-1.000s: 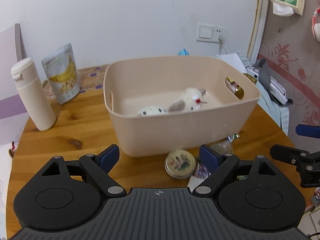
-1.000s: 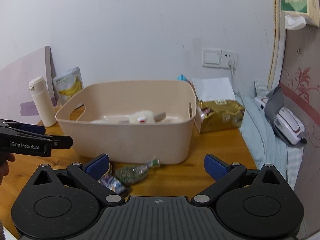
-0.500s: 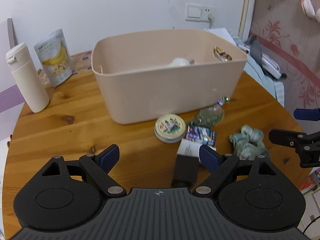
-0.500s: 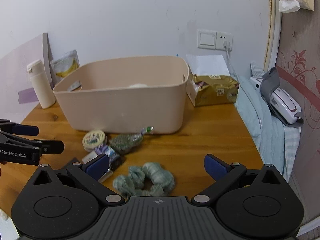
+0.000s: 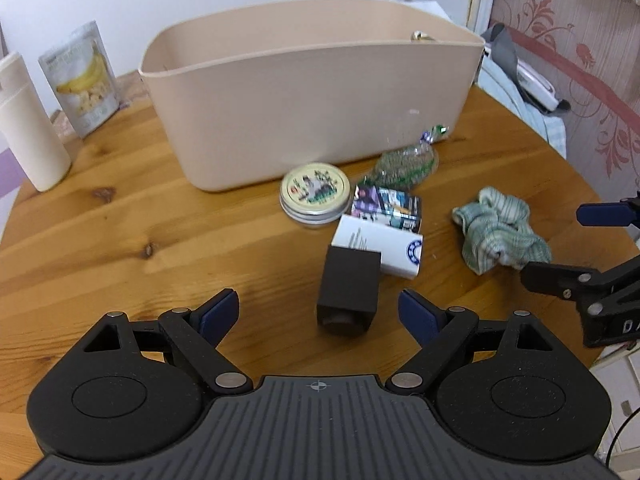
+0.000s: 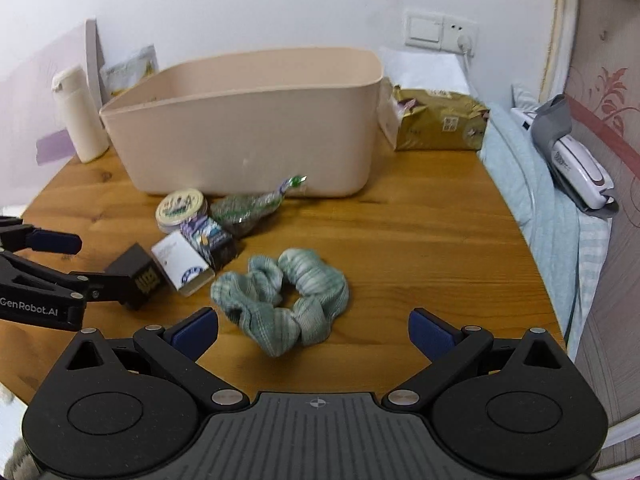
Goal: Organize objects
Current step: 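Grasp the black cube with the left tool while the right tool grasps the green scrunchie, then lift the black cube and green scrunchie over the beige bin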
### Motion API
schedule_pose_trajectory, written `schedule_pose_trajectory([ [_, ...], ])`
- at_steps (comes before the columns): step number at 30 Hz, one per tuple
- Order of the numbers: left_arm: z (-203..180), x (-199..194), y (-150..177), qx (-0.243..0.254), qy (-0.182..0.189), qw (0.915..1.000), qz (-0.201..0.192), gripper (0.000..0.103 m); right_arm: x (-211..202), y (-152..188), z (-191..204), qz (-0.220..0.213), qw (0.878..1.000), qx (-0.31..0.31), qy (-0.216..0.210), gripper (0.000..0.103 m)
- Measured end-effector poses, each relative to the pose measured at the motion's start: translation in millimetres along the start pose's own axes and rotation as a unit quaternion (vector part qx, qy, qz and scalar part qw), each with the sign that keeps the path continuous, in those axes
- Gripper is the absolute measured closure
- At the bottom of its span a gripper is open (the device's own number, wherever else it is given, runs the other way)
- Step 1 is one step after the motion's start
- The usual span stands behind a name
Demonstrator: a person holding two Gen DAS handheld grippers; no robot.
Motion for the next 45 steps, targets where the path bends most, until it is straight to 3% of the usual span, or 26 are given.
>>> schedule_pose_trajectory([
  [6, -1, 14, 3, -0.005, 0.013, 0.9998, 0.012, 0.015, 16, 5, 10, 0.008, 0.999, -0.037, 0.008, 0.0],
  [19, -3, 33, -4, 0.002, 0.004, 1.0, 0.001, 0.015, 45, 7, 9, 0.014, 0.999, -0.029, 0.003, 0.0],
  [23, -1, 32, -7, 0.002, 0.004, 0.9999, -0.014, 0.027, 48, 4, 8, 0.006, 1.0, -0.025, 0.004, 0.0],
  [25, 0, 32, -8, 0.002, 0.004, 0.9998, -0.019, 0.035, 49, 2, 7, -0.001, 1.0, -0.02, 0.008, 0.004],
  [32, 3, 29, -7, 0.007, 0.004, 0.9993, -0.037, 0.06, 51, -5, 2, -0.016, 1.0, -0.007, 0.017, 0.036],
  [34, 4, 28, -7, 0.006, 0.006, 0.9992, -0.038, 0.071, 50, -6, 2, -0.018, 1.0, -0.006, 0.016, 0.044],
  [37, 8, 27, -6, -0.005, -0.003, 0.9992, -0.039, 0.071, 50, -7, 4, -0.019, 1.0, -0.01, 0.015, 0.058],
  [39, 12, 26, -5, -0.013, -0.005, 0.9991, -0.039, 0.071, 48, -7, 7, -0.02, 0.999, -0.018, 0.016, 0.073],
  [42, 17, 22, -2, -0.021, -0.004, 0.999, -0.039, 0.071, 44, -8, 10, -0.026, 0.999, -0.03, 0.022, 0.082],
  [45, 20, 15, -2, -0.026, -0.005, 0.9986, -0.046, 0.071, 40, -7, 11, -0.029, 0.999, -0.031, 0.017, 0.084],
])
Point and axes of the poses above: each gripper's, at about its wrist camera, not at the fingertips, and x roughly the way its jaws point, z to its left, y to its underside, the point moved 4 cm from there along x, roughly the way its jaws point, and after that the axes turned 2 degrees about x, right-handed, at the moved point
